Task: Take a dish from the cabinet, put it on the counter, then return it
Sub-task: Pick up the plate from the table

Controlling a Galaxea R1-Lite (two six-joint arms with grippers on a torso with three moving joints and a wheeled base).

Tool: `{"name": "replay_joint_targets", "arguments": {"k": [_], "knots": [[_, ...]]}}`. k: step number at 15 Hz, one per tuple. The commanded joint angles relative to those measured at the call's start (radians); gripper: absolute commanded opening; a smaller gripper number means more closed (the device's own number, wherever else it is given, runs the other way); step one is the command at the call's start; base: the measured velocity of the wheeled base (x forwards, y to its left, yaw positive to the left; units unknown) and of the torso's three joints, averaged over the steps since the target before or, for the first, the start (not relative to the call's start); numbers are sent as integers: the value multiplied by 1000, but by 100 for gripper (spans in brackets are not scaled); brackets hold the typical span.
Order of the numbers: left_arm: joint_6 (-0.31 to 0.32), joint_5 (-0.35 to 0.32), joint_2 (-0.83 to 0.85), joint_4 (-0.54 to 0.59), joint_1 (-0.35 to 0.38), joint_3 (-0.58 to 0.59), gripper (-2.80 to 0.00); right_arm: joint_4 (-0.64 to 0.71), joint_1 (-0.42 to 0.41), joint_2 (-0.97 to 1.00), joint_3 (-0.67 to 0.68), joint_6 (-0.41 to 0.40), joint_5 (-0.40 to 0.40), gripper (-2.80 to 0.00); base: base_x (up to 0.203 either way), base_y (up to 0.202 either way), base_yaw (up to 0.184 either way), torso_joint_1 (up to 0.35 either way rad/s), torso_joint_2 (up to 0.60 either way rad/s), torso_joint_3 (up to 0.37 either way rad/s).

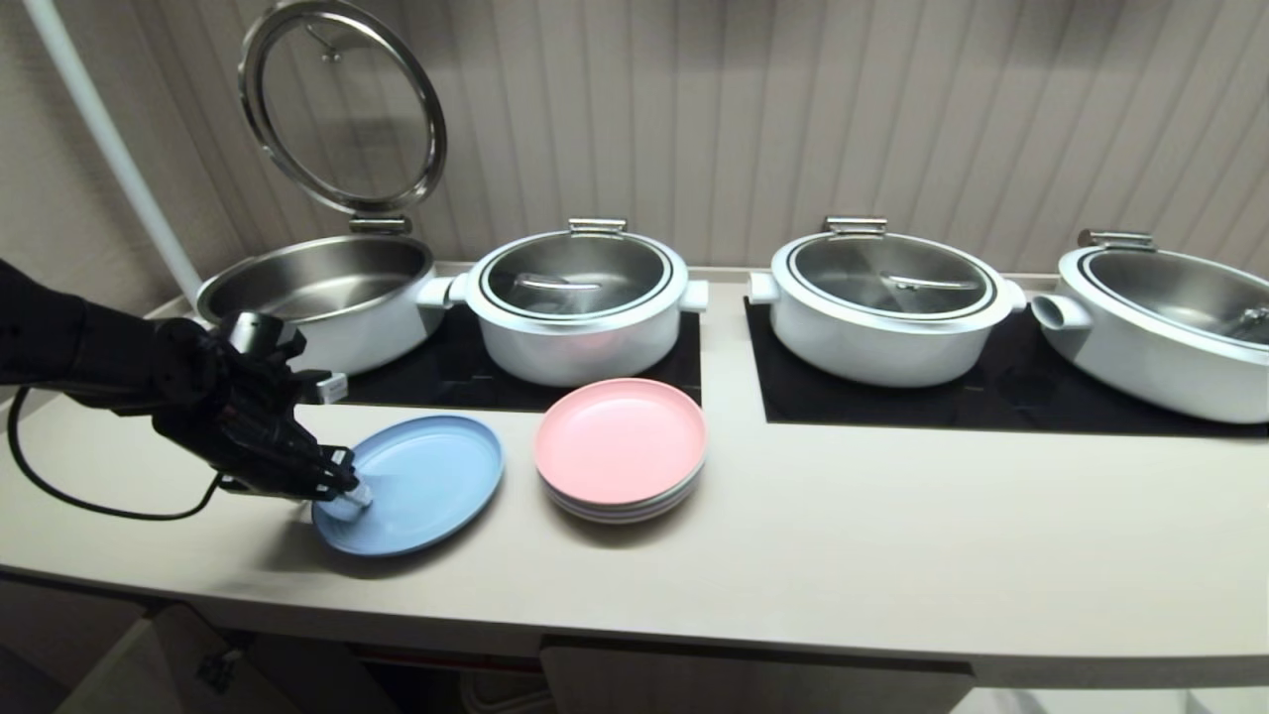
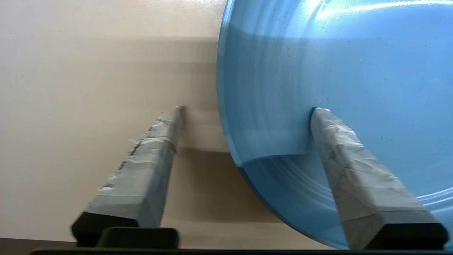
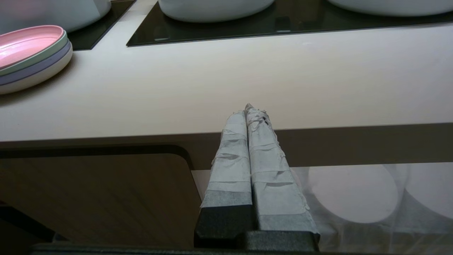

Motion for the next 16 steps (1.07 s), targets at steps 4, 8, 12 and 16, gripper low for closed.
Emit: {"name": "replay_joint_targets", "arguments": {"k": [4,8,12,16], "knots": [[2,-1,-5,2,0,-17,-280,0,0,0,1,0,0,-280,0,0,0,0,0,0],[2,-1,-6,2,0,-17,-280,0,0,0,0,0,0,-280,0,0,0,0,0,0],[4,1,-6,2,0,-17,-280,0,0,0,0,0,0,-280,0,0,0,0,0,0],[-1,-1,-15,5,1,-14,-280,0,0,0,0,0,0,-280,0,0,0,0,0,0]]}}
